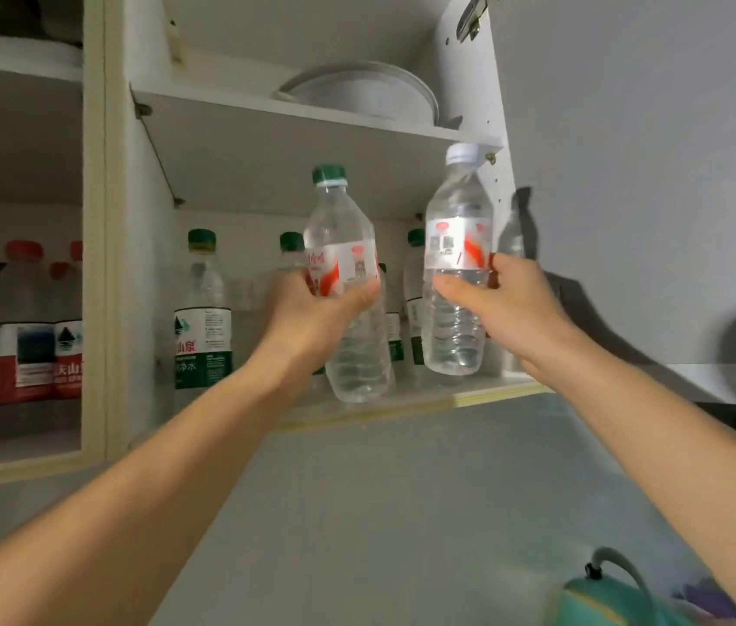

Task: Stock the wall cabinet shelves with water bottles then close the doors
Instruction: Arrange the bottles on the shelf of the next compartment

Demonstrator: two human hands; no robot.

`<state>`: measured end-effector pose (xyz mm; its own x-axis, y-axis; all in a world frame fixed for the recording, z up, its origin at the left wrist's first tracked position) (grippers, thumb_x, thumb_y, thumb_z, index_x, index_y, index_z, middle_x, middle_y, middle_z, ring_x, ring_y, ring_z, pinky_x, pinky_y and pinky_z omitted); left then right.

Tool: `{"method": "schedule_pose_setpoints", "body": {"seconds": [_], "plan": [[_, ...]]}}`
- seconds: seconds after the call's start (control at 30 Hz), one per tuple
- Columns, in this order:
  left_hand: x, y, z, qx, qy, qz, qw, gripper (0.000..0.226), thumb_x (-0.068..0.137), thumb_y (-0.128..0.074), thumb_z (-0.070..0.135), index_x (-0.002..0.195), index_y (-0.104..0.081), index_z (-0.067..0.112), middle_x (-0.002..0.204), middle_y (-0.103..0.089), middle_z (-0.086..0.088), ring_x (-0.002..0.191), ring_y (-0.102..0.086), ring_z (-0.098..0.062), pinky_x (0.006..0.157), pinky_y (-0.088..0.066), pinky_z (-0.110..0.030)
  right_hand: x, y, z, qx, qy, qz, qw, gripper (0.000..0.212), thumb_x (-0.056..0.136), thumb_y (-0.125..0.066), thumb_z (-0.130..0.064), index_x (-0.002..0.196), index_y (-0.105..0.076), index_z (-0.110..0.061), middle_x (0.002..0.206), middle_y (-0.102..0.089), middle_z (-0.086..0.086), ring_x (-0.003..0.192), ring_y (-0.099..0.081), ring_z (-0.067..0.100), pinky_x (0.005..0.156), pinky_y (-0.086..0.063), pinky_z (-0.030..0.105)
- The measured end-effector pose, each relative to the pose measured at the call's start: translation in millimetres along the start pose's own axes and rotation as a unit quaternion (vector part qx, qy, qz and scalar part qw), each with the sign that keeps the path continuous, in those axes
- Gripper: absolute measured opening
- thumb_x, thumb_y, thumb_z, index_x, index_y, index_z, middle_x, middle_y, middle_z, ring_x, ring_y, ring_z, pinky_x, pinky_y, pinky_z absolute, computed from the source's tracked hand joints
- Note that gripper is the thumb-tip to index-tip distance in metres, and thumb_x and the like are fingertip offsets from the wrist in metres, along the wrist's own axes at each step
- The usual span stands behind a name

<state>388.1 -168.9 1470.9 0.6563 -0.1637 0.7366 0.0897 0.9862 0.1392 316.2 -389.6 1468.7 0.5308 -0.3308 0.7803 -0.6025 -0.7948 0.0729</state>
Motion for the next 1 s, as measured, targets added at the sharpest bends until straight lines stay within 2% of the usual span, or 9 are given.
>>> {"method": "schedule_pose_setpoints", "body": {"seconds": [0.07,0.17,0.23,0.3,0.43,0.57,0.67,0.83,1.0], "plan": [[8.9,-11.5,-21.1,0.027,0.033,-0.002,0.999,0.023,0.084,-0.078,0.044,0.099,-0.064,0.034,0.094,-0.073,0.013,0.083,-0.069,-0.005,0.064,-0.049,-0.022,11.5,-3.4,21.9,-0.029,-0.013,-0.020,0.999,0.033,0.083,-0.081,-0.039,0.111,-0.068,-0.027,0.096,-0.076,-0.009,0.091,-0.073,0.010,0.081,-0.059,0.033],[20.5,-15.7,-40.5,0.039,0.060,0.033,0.997,0.031,0.084,-0.076,0.047,0.105,-0.061,0.030,0.099,-0.069,0.009,0.086,-0.066,-0.010,0.061,-0.044,-0.024,21.5,-7.2,55.4,-0.062,-0.025,-0.035,0.997,0.040,0.081,-0.081,-0.044,0.116,-0.067,-0.030,0.103,-0.074,-0.011,0.097,-0.070,0.012,0.091,-0.057,0.042],[26.9,-19.2,-48.3,0.048,0.072,0.045,0.995,0.032,0.083,-0.076,0.048,0.102,-0.060,0.028,0.096,-0.069,0.008,0.082,-0.065,-0.009,0.058,-0.042,-0.023,27.0,-6.4,70.9,-0.060,-0.036,-0.031,0.997,0.040,0.081,-0.080,-0.048,0.116,-0.067,-0.031,0.104,-0.074,-0.010,0.096,-0.070,0.012,0.092,-0.057,0.044],[33.1,-27.8,-51.6,0.064,0.073,0.041,0.994,0.031,0.083,-0.076,0.049,0.099,-0.060,0.028,0.093,-0.069,0.008,0.078,-0.065,-0.008,0.056,-0.041,-0.022,33.0,-5.2,80.3,-0.059,-0.038,-0.030,0.997,0.039,0.082,-0.080,-0.049,0.115,-0.068,-0.031,0.102,-0.075,-0.010,0.094,-0.071,0.011,0.090,-0.058,0.042],[42.3,-50.8,-56.4,0.083,0.071,0.026,0.994,0.040,0.083,-0.075,0.052,0.108,-0.060,0.024,0.095,-0.068,0.006,0.080,-0.063,-0.010,0.057,-0.040,-0.024,40.8,-4.9,92.8,-0.070,-0.033,-0.022,0.997,0.046,0.084,-0.077,-0.049,0.123,-0.065,-0.026,0.109,-0.071,-0.007,0.099,-0.068,0.012,0.089,-0.056,0.036],[49.7,-63.8,-61.8,0.097,0.066,0.031,0.993,0.031,0.084,-0.075,0.051,0.089,-0.056,0.027,0.084,-0.065,0.009,0.072,-0.061,-0.006,0.055,-0.039,-0.022,45.4,-2.6,100.4,-0.092,-0.019,-0.009,0.996,0.047,0.089,-0.072,-0.047,0.129,-0.061,-0.024,0.117,-0.067,-0.005,0.105,-0.064,0.013,0.088,-0.053,0.033],[52.9,-65.9,-63.0,0.105,0.066,0.036,0.992,0.031,0.085,-0.074,0.051,0.083,-0.051,0.031,0.080,-0.063,0.011,0.064,-0.058,-0.001,0.050,-0.037,-0.016,46.4,-3.4,104.2,-0.097,-0.011,-0.004,0.995,0.050,0.092,-0.069,-0.045,0.136,-0.056,-0.023,0.120,-0.066,-0.006,0.103,-0.061,0.011,0.077,-0.047,0.023],[52.4,-69.1,-67.6,0.118,0.065,0.034,0.990,0.037,0.086,-0.071,0.055,0.099,-0.052,0.026,0.092,-0.062,0.009,0.072,-0.058,-0.003,0.054,-0.038,-0.019,38.5,-5.9,107.1,-0.096,-0.006,0.012,0.995,0.054,0.095,-0.064,-0.045,0.142,-0.050,-0.023,0.126,-0.065,-0.002,0.110,-0.060,0.015,0.086,-0.048,0.030],[44.6,-71.4,-63.0,0.141,0.057,0.033,0.988,0.055,0.087,-0.068,0.058,0.126,-0.054,0.022,0.116,-0.063,0.004,0.089,-0.060,-0.010,0.059,-0.038,-0.019,26.0,-9.0,108.6,-0.089,-0.009,0.008,0.996,0.065,0.096,-0.062,-0.046,0.153,-0.038,-0.027,0.137,-0.060,-0.001,0.126,-0.057,0.019,0.106,-0.049,0.046]]}}
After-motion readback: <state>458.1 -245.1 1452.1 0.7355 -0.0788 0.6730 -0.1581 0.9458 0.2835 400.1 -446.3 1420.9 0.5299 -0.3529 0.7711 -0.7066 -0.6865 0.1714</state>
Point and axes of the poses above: each hand's wrist, its own x-axis towards the middle knuckle, its own y-axis out of the back of the hand, z = x × y, the point moved 10 cm from there along x, towards the middle knuckle
